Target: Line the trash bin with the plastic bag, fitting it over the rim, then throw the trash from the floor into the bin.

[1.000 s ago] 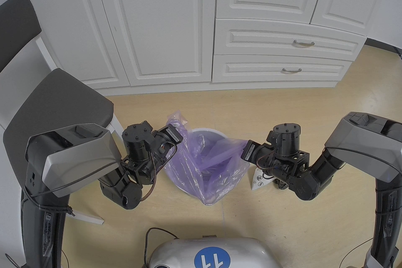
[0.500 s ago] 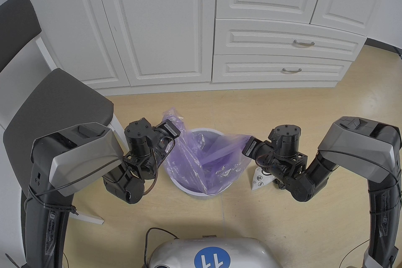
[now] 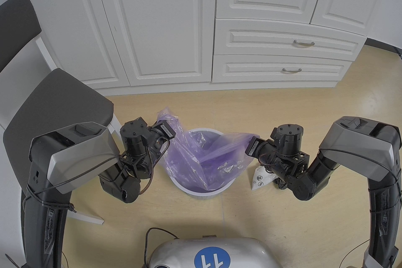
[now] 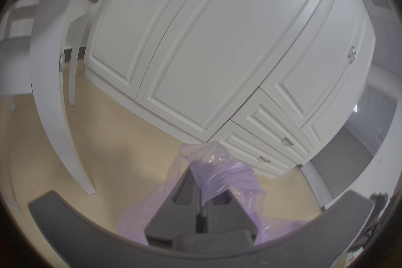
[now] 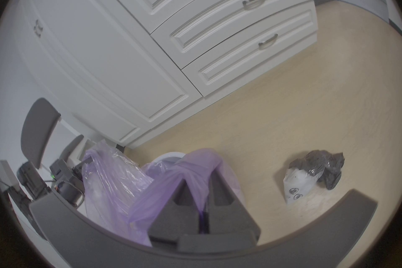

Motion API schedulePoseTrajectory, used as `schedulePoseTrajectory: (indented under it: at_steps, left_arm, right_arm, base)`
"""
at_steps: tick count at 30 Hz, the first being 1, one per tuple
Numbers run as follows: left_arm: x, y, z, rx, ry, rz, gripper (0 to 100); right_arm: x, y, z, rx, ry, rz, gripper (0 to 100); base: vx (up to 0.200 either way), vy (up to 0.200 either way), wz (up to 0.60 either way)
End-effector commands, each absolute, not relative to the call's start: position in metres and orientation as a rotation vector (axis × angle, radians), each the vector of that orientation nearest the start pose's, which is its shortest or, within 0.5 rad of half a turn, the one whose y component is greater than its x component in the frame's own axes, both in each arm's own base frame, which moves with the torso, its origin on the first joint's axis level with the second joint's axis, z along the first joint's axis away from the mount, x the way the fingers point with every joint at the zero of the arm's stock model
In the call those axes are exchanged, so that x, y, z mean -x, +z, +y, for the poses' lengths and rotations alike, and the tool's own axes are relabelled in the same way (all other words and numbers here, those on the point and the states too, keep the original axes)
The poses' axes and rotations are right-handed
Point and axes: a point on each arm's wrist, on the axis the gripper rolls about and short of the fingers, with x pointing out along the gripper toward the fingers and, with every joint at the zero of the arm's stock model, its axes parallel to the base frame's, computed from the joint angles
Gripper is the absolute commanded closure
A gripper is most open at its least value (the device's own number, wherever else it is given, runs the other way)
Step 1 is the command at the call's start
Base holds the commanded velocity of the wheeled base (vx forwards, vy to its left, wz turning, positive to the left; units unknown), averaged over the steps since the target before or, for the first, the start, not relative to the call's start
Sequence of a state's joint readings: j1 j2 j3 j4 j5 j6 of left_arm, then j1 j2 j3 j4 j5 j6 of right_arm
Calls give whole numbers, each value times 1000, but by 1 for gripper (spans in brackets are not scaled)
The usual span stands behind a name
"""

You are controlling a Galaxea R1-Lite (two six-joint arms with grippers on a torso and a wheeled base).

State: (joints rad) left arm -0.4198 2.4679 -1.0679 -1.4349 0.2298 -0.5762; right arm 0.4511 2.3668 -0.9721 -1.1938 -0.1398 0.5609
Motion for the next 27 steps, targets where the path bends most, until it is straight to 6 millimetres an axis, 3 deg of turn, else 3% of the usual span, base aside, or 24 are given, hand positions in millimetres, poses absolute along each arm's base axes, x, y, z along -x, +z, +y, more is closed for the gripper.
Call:
schedulePoseTrajectory:
  at_steps: [1, 12, 19, 27]
  left_arm:
    - [-396, 37, -170, 538, -195, 33, 100]
    - [-393, 35, -154, 379, -171, 72, 100]
    - [-398, 24, -138, 310, -121, 146, 100]
    - [-387, 11, -124, 223, -154, 221, 100]
  right_arm:
    - [-377, 32, 176, -455, 246, 270, 100]
    - [-379, 35, 158, -287, 181, 237, 100]
    - [-382, 39, 154, -272, 150, 202, 100]
    - [-374, 44, 145, -188, 144, 209, 100]
  base:
    - [0, 0, 0]
    - [0, 0, 0]
    - [0, 0, 0]
    - [0, 0, 0]
